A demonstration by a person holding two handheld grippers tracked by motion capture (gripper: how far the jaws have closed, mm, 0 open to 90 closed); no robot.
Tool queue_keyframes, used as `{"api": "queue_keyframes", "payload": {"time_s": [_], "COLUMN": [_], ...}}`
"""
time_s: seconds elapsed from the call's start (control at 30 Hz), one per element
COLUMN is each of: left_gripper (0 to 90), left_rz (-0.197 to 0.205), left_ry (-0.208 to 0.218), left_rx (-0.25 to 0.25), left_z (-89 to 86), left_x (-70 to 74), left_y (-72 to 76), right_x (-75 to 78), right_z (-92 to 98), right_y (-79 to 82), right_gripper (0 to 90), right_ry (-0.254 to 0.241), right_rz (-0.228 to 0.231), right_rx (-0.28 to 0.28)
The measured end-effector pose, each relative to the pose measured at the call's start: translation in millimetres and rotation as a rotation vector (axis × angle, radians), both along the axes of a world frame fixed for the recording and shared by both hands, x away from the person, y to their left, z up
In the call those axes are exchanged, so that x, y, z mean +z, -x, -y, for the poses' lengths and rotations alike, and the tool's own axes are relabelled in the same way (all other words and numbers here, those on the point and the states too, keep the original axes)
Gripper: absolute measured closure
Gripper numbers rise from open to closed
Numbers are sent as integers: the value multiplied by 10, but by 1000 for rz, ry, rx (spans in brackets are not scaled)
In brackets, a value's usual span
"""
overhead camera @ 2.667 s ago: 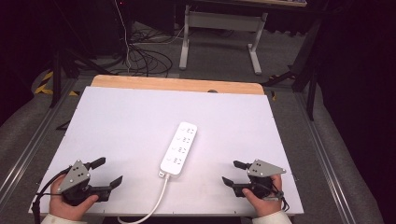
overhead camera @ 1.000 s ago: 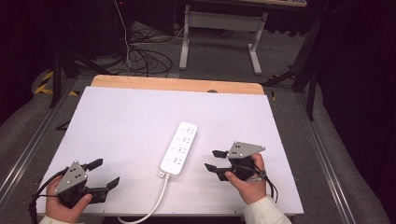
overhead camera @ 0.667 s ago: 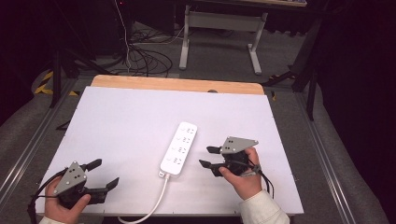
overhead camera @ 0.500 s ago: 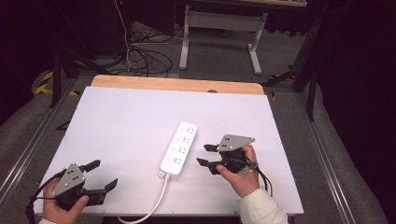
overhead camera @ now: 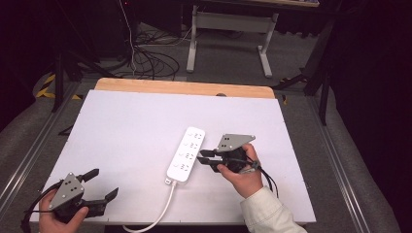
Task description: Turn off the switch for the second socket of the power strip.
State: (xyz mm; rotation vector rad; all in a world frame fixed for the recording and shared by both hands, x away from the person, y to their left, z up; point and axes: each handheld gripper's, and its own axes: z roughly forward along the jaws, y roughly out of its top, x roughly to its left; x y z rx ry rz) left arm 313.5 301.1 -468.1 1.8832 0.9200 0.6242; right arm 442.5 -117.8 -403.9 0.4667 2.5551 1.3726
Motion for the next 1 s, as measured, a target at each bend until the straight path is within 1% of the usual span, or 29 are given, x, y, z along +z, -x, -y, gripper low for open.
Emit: {"api": "queue_keyframes", "payload": {"time_s": [0.1,0.17,0.23,0.27,0.33,0.37,0.5,0.57,0.77,0.8,1.0], "left_gripper": [132,132,132,132,132,132,132,132,132,132,133], "left_rz": [0,1,1,3,6,4,3,1,-1,-2,-3], "left_ry": [-5,-5,-1,-1,-4,-4,-2,0,0,0,0], "left_rx": [0,-1,0,1,1,0,0,0,2,3,2], "left_z": [2,2,1,-1,-4,-5,-8,-9,-10,-10,-13], "left_x": [-3,-3,-1,-1,0,0,-3,-5,-7,-7,-9], "left_y": [-4,-5,-3,-2,-4,-4,-8,-8,-10,-10,-12], "right_x": [22,22,19,19,0,0,-49,-98,-176,-191,-275], "right_z": [-63,-82,-147,-147,-220,-220,-327,-402,-508,-525,-615], "right_y": [-38,-54,-116,-116,-194,-194,-288,-339,-394,-406,-446], "right_gripper": [900,900,900,900,900,900,900,900,900,900,900], "right_ry": [3,2,-11,-11,-20,-20,-23,-11,10,19,44], "right_rz": [-5,-7,-22,-22,-31,-31,-58,-69,-79,-72,-70], "right_rx": [26,27,16,16,8,8,8,8,3,2,-5]}}
